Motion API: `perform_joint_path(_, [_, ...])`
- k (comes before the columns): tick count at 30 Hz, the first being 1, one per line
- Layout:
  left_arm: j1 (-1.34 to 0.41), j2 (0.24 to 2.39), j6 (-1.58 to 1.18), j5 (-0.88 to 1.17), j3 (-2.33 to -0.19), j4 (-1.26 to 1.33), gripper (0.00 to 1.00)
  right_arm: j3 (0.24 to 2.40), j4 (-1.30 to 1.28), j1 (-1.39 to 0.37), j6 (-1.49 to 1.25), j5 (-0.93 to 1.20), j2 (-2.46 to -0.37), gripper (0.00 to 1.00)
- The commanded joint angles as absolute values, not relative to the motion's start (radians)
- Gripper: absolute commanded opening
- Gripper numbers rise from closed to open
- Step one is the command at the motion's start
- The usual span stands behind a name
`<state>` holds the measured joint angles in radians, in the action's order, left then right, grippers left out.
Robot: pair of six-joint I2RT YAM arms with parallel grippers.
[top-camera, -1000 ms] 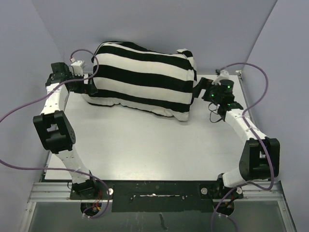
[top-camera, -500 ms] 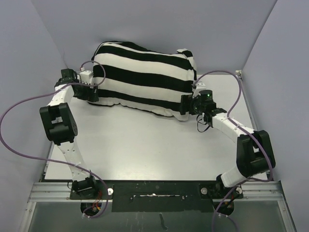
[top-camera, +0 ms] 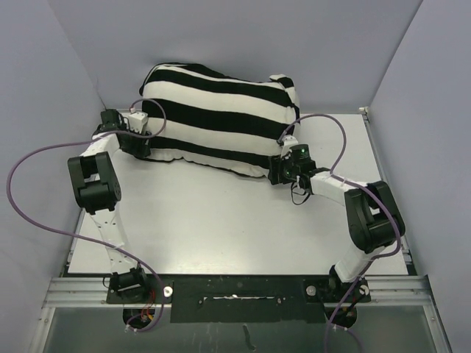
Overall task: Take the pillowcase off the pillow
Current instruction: Adjust the pillow at the center of the board.
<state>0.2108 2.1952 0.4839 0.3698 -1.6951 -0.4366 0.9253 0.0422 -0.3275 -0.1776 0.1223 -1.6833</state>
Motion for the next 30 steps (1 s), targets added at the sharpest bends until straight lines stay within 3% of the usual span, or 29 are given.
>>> perform_joint_path(1, [0.195,2.275,0.485,0.392,-1.765,-0.379,0.62,0.968,0.110,-0.354,-0.152,0.111,-1.695,0.51])
perform_joint_path(3, [0.195,2.280,0.478,0.425,-1.779,-0.391,0.46,0.987,0.099,-0.366,-0.150,0.116,-1.703,0.40])
perform_joint_path(6, [0.197,2.260,0.464,0.475,-1.780,-0.415,0.13,1.008,0.069,-0.385,-0.139,0.116,-1.689,0.20])
perform_joint_path(8, [0.205,2.210,0.443,0.502,-1.754,-0.414,0.01,1.007,0.048,-0.399,-0.133,0.106,-1.661,0.07])
perform_joint_path(10, [0.220,2.150,0.413,0.536,-1.708,-0.403,0.00,0.988,0.038,-0.414,-0.134,0.093,-1.617,0.00])
perform_joint_path(18, [0.292,1.916,0.302,0.606,-1.588,-0.416,0.00,0.925,-0.014,-0.527,-0.154,0.024,-1.422,0.00])
perform_joint_path(30, [0.353,1.646,0.220,0.676,-1.671,-0.491,0.00,1.178,-0.225,-0.622,-0.232,-0.014,-1.242,0.00])
